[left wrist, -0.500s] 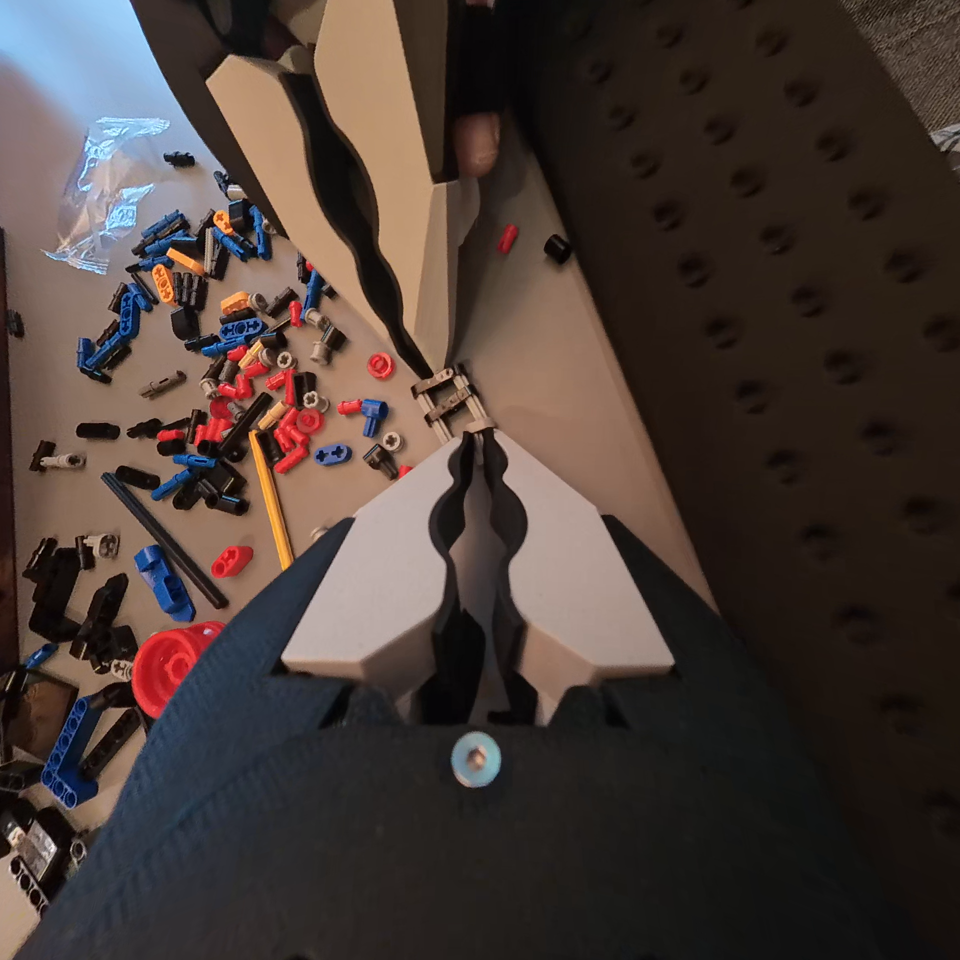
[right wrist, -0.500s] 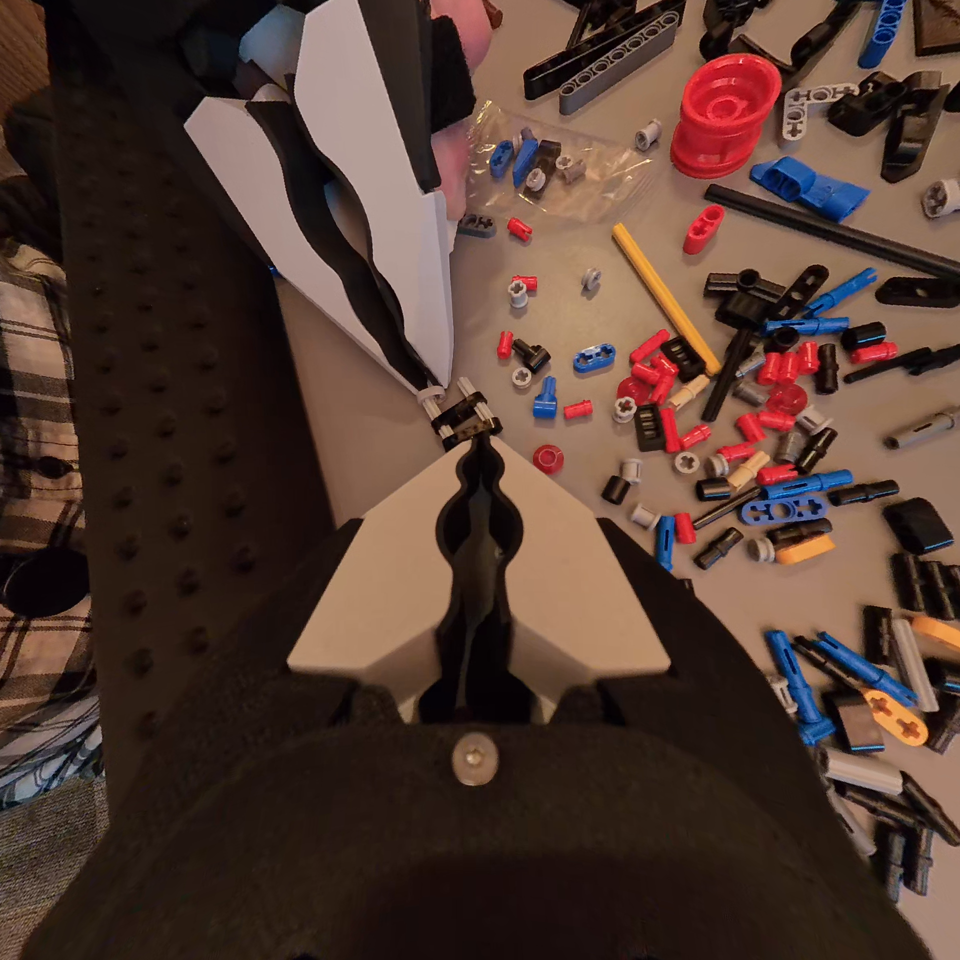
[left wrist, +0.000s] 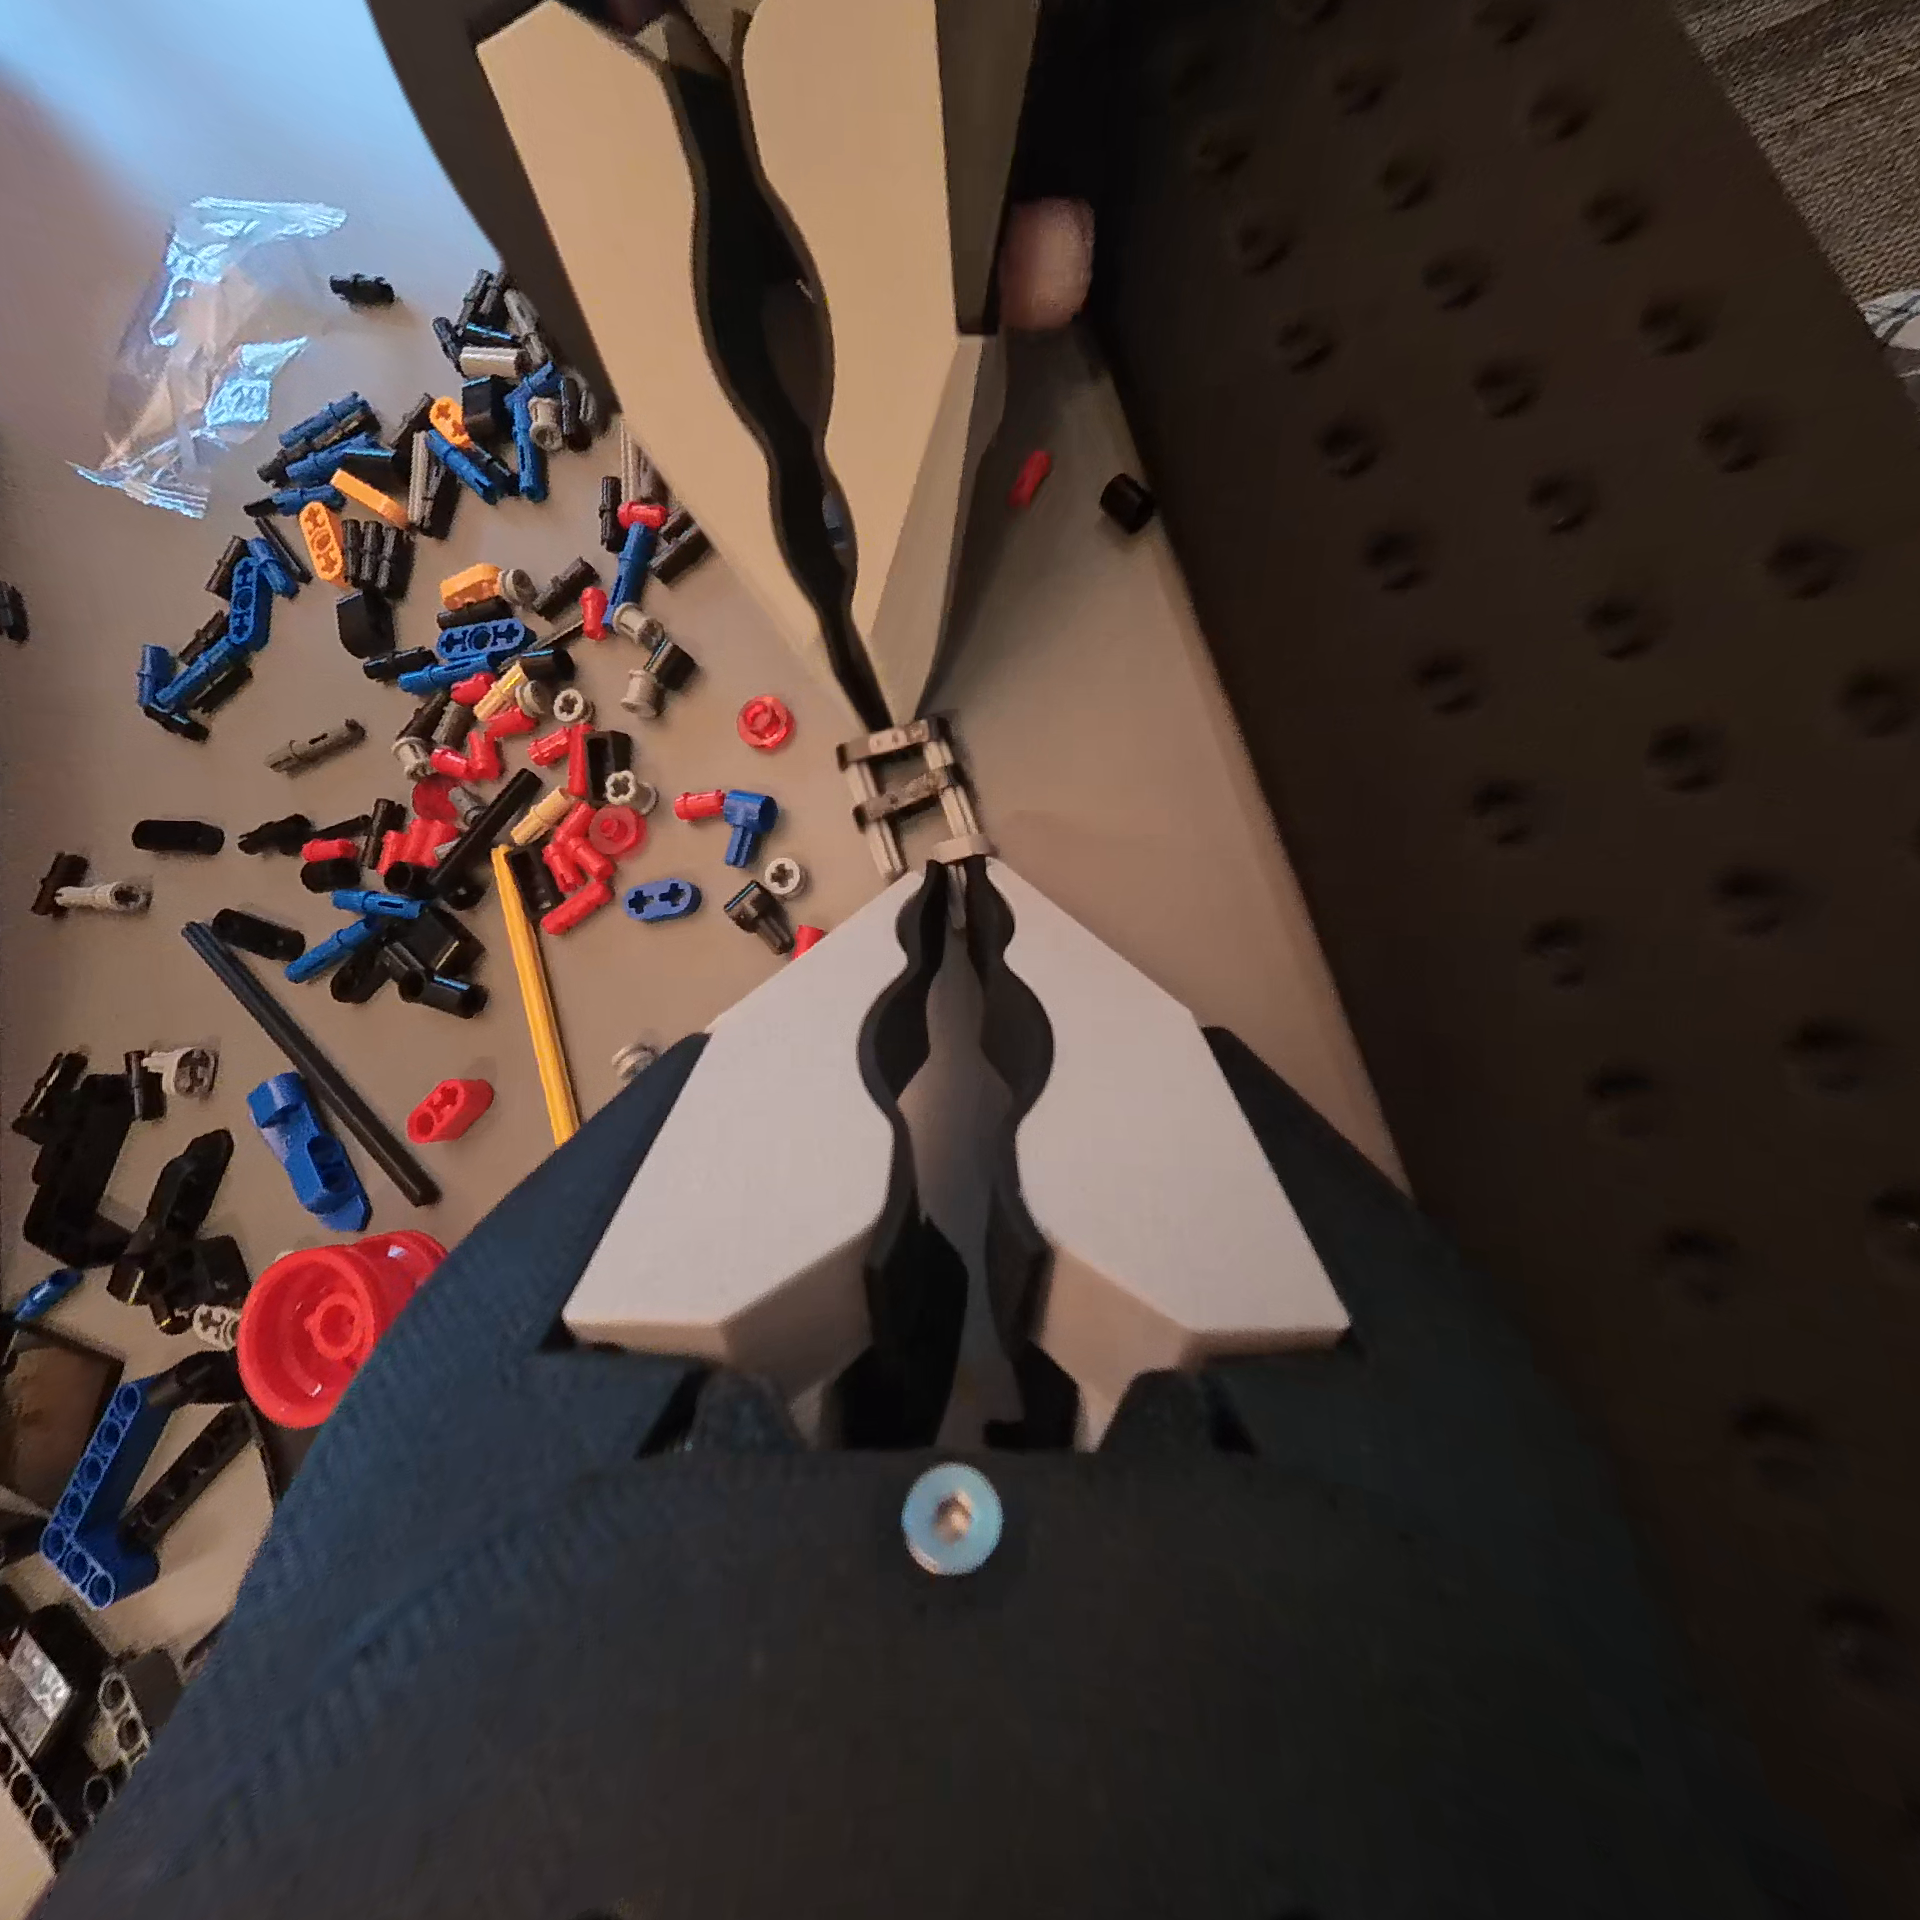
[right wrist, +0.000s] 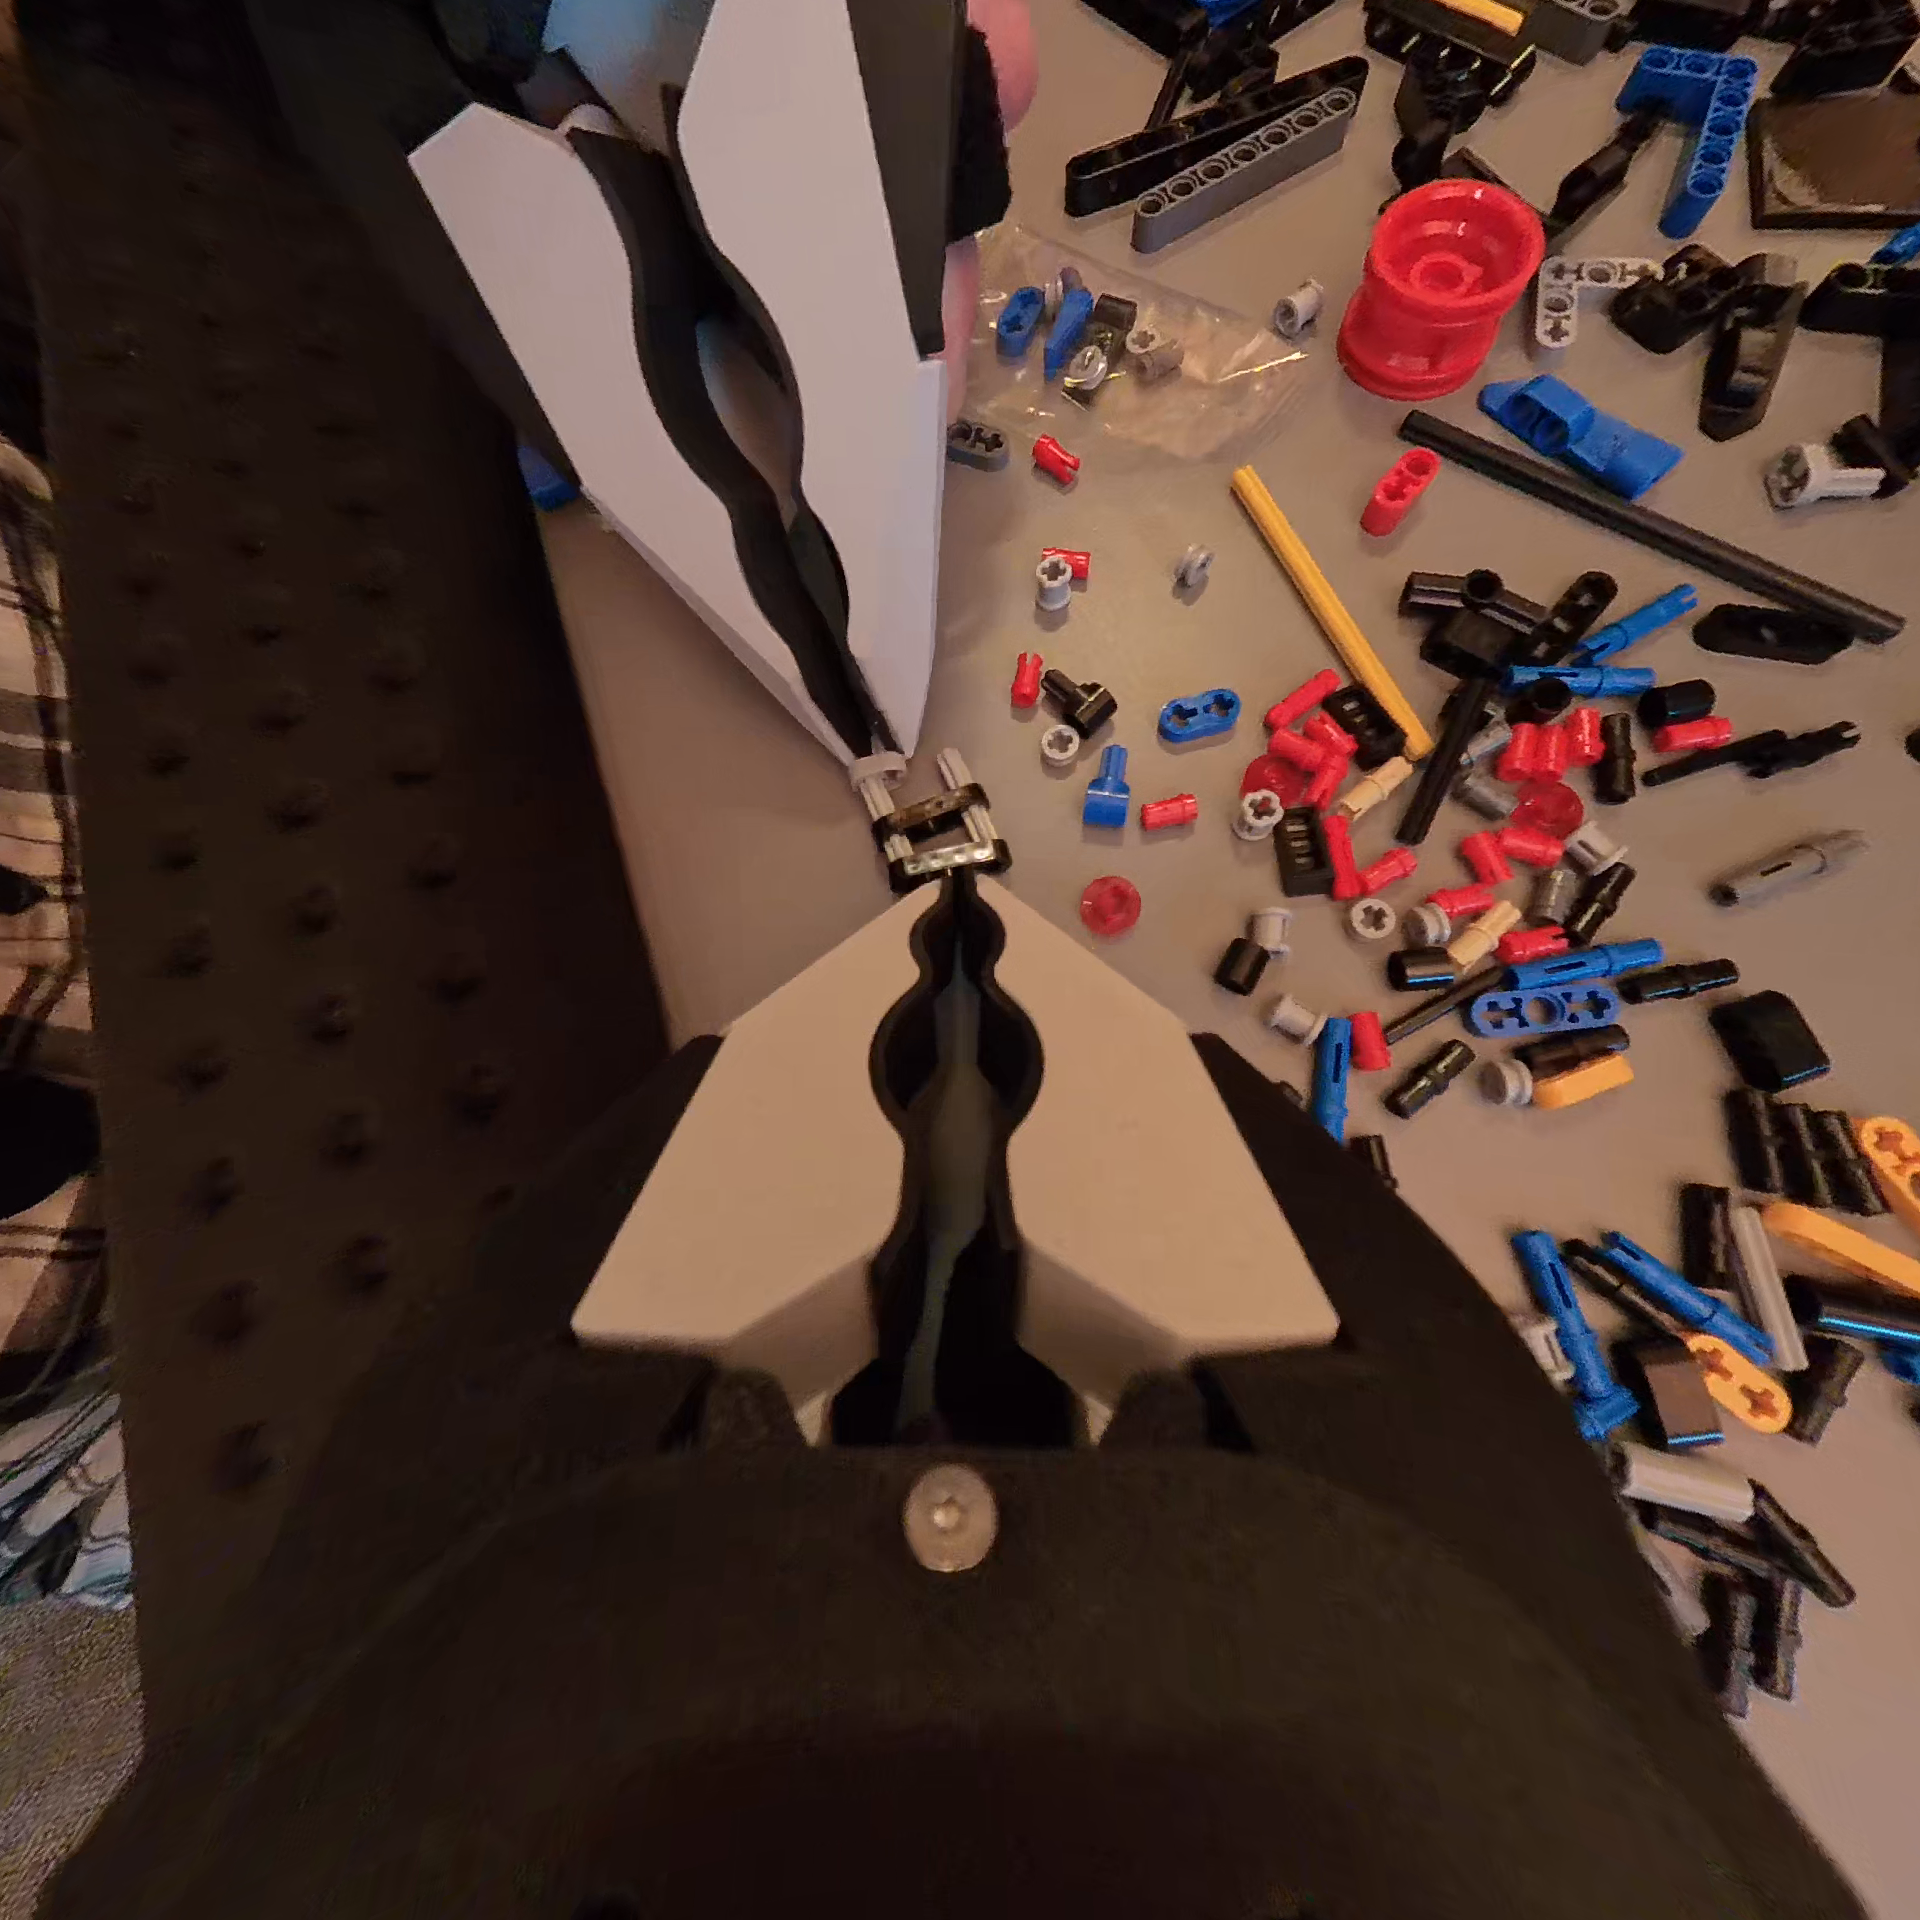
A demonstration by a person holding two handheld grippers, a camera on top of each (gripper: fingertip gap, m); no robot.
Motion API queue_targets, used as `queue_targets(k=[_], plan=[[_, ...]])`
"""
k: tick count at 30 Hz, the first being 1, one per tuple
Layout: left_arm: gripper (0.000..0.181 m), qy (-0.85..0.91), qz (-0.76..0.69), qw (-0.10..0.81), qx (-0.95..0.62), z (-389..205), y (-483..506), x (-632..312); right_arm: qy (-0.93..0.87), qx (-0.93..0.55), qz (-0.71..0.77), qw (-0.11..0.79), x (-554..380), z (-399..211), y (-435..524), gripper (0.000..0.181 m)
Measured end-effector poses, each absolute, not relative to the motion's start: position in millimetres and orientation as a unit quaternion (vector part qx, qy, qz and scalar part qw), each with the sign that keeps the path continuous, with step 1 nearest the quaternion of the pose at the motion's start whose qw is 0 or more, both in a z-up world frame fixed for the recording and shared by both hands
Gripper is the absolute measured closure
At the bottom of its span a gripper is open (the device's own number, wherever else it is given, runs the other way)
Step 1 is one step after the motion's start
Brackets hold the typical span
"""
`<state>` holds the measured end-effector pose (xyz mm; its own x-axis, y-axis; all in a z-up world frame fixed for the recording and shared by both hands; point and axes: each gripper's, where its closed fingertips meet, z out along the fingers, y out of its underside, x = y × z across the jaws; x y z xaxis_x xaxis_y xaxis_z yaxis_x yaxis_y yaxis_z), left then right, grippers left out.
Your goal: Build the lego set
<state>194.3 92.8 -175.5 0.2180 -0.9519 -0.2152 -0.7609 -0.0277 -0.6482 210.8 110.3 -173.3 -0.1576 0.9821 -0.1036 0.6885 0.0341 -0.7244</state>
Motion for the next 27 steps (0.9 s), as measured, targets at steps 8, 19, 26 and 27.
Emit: queue_targets(k=[8,19,26,27], plan=[[0.178,0.616,-0.145,0.337,-0.697,-175.6,93.3,195.6,-0.698,-0.589,0.351,0.208,214.9,-170.5,105.1,0.174],[0.179,0.618,-0.141,0.343,-0.693,-174.7,92.8,197.6,-0.717,-0.573,0.341,0.203,215.4,-173.6,102.4,0.181],[0.179,0.620,-0.135,0.342,-0.693,-174.7,93.1,197.2,-0.716,-0.574,0.343,0.200,215.7,-173.7,102.7,0.180],[0.178,0.620,-0.136,0.339,-0.695,-174.6,92.4,196.9,-0.713,-0.576,0.345,0.202,215.1,-173.2,102.7,0.180]])
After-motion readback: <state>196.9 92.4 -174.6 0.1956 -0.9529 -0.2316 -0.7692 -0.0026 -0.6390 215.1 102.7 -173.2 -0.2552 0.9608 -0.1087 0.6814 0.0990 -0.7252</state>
